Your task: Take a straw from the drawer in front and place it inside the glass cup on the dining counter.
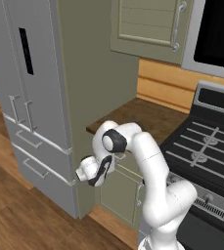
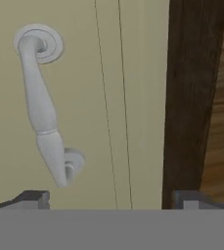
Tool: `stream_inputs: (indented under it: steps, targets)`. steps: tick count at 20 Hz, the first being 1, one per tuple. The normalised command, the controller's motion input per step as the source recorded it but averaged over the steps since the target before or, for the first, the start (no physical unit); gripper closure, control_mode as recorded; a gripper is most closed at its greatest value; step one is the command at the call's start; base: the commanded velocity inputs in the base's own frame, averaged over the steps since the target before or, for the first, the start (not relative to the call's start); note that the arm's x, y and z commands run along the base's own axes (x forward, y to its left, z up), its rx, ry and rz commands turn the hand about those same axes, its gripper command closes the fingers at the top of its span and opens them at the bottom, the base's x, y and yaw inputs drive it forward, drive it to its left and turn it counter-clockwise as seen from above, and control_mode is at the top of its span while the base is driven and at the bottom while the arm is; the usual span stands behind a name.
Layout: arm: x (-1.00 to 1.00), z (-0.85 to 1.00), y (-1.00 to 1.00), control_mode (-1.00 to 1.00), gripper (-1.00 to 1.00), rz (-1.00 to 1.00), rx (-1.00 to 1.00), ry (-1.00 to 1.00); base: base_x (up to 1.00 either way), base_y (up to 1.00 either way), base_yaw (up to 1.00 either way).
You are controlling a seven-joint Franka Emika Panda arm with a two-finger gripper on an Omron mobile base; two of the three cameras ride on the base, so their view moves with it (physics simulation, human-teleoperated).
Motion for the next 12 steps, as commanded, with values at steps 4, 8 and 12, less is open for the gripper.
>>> stream_inputs:
  steps: [4, 8, 12]
  targets:
    - [0.27, -0.20, -0.16, -1.00, -1.00, 0.01, 0.01, 0.00, 0.00, 0.00, 0.00]
    - [0.31, -0.29, -0.03, -1.00, -1.00, 0.04, 0.05, 0.03, 0.00, 0.00, 0.00]
    - [0.41, -0.23, 0.00, -1.00, -1.00, 0.07, 0.08, 0.10, 0.00, 0.00, 0.00]
